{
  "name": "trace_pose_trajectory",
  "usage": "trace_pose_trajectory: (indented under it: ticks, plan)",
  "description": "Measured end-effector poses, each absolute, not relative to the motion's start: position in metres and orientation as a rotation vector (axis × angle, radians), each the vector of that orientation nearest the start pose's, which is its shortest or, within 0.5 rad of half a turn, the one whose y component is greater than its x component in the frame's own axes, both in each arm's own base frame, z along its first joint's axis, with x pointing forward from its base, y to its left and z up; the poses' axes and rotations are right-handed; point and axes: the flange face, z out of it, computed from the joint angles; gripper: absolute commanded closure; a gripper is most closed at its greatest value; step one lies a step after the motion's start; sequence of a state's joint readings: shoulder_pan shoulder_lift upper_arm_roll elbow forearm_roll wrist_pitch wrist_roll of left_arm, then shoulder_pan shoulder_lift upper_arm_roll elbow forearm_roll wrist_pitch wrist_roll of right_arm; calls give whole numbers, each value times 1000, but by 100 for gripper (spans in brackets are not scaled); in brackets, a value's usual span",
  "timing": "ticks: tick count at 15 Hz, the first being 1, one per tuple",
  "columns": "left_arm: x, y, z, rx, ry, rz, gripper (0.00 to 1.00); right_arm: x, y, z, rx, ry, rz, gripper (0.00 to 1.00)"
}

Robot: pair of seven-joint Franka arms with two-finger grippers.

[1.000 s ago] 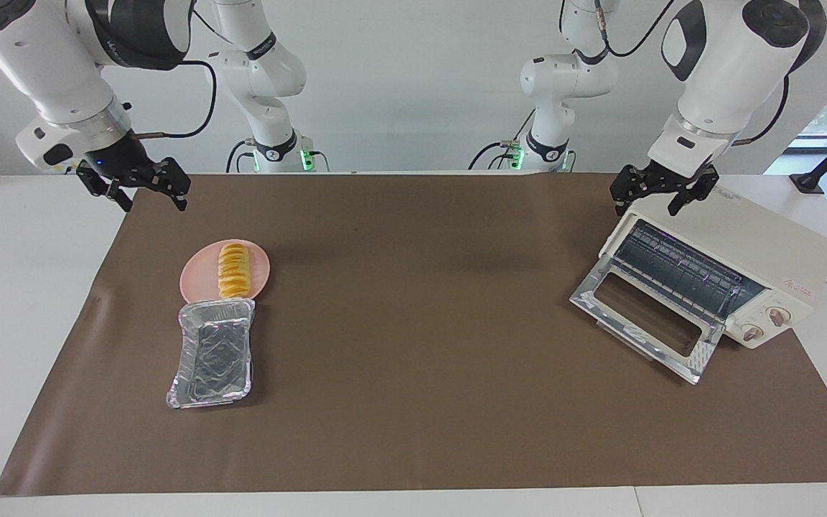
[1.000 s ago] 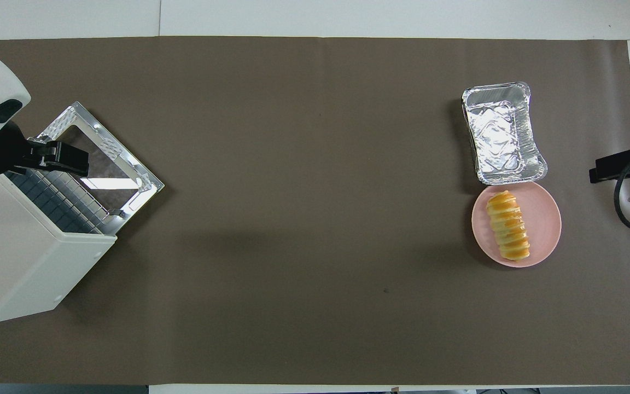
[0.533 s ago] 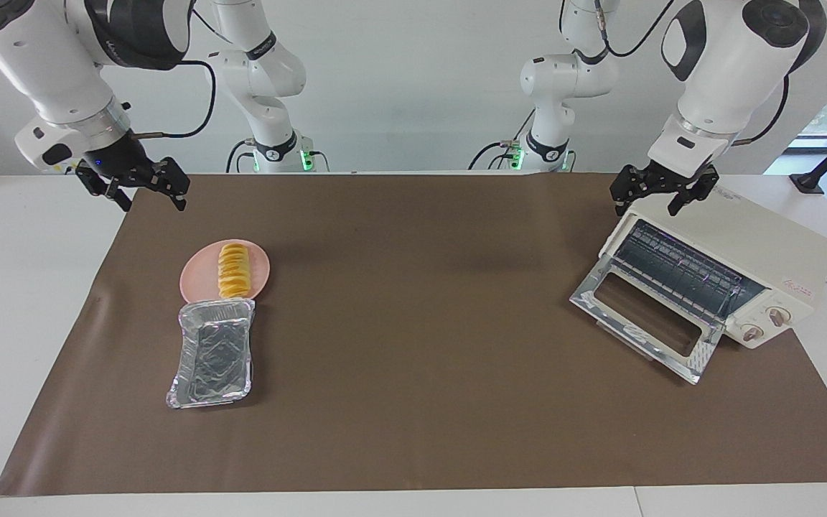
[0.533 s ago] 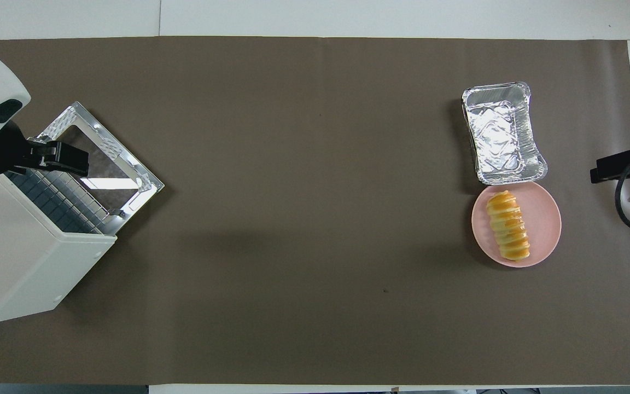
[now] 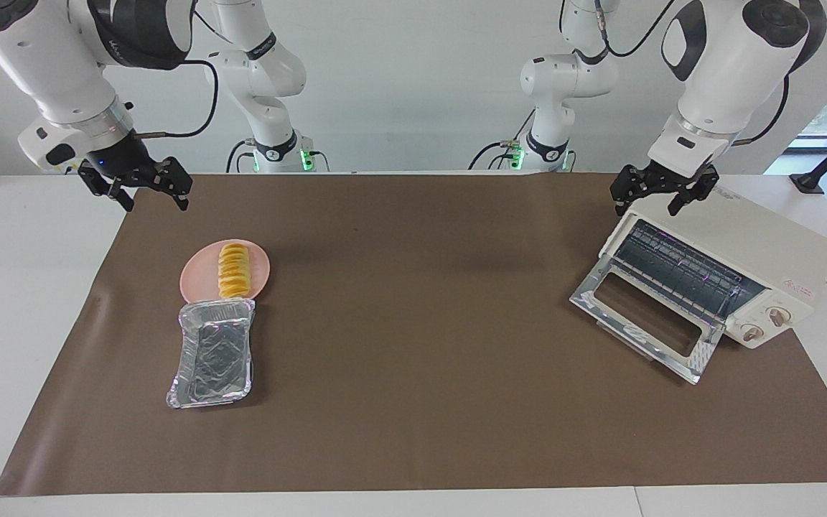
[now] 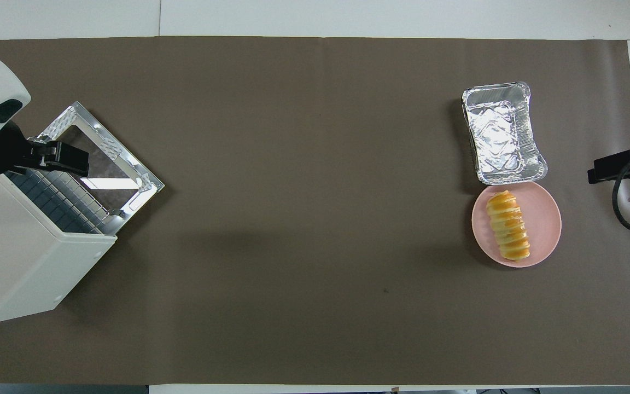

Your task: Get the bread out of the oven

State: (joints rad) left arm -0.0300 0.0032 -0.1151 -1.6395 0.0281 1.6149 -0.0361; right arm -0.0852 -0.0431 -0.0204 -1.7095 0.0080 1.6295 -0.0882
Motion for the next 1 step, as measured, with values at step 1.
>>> trace_pose_trajectory:
  ticks: [1]
  plan:
    - [552, -78, 594, -3106, 172, 39, 0, 540, -57, 588, -3129, 30, 56, 0]
